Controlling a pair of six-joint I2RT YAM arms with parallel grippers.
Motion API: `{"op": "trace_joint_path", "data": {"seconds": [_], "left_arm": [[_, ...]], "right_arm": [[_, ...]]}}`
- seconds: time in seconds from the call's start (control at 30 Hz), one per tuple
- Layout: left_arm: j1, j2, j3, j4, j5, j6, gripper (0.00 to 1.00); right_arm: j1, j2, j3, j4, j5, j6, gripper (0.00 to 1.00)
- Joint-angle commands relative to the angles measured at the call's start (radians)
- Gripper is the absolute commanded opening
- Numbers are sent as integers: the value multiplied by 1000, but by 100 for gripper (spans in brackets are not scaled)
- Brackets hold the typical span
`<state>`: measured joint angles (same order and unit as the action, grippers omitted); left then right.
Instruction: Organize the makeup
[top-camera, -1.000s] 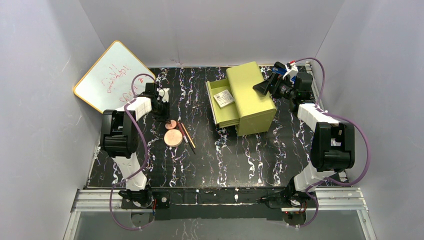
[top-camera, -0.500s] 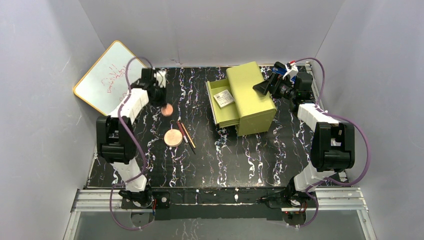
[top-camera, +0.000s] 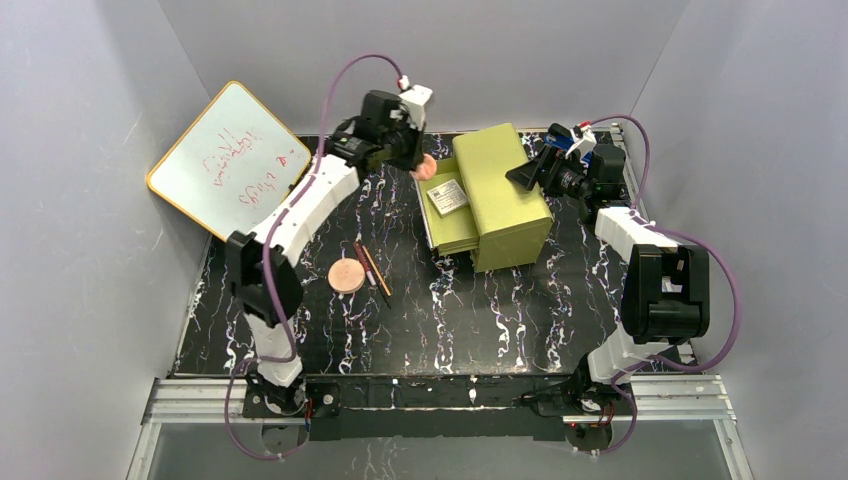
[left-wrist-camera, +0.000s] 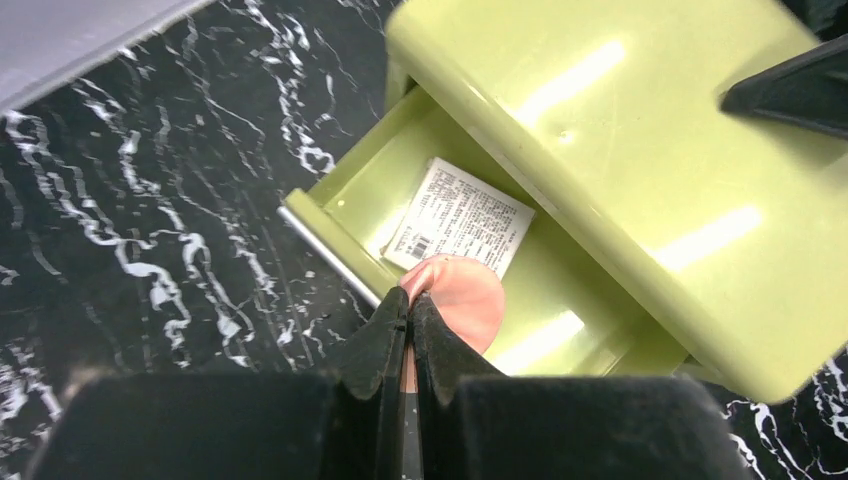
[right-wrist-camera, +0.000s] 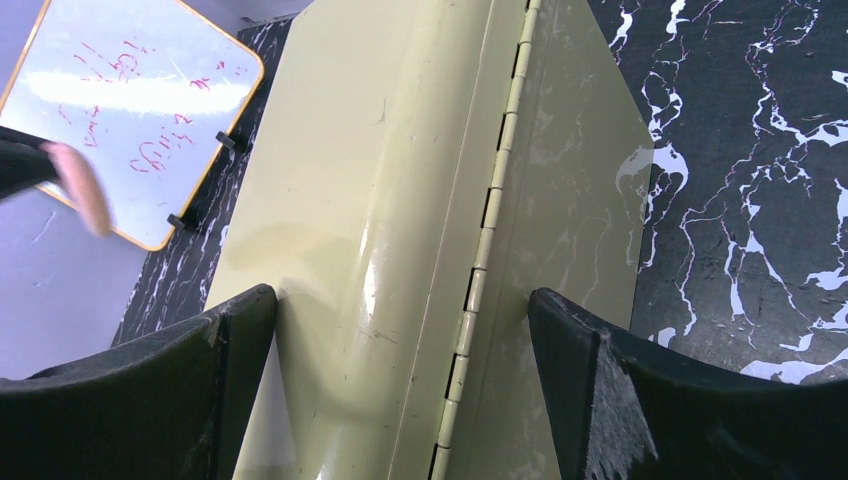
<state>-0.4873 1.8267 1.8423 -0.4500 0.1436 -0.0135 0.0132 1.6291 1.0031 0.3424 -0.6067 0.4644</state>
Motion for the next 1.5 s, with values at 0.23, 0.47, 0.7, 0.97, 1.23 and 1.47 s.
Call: {"op": "trace_joint_path", "data": {"seconds": [0.23, 0.47, 0.7, 0.97, 1.23, 1.47], "left_arm": [[-135, 163, 89, -76, 12, -5, 0], [-216, 173, 32, -73, 53, -28, 0], [-247, 133, -43, -64, -23, -35, 64], [-199, -29, -128, 5, -186, -9, 85], [-31, -256, -249, 17, -158, 7, 80], [79, -399, -485, -126, -197, 22, 77]], "right_arm": [[-5, 36, -74, -225, 41, -103, 100], [-5, 46, -73, -221, 39, -102, 100], [-5, 46, -73, -221, 38, -102, 100], [-4, 43, -73, -223, 36, -102, 100], [-4, 42, -74, -223, 36, -102, 100], [-5, 49, -78, -208, 32, -101, 100]]}}
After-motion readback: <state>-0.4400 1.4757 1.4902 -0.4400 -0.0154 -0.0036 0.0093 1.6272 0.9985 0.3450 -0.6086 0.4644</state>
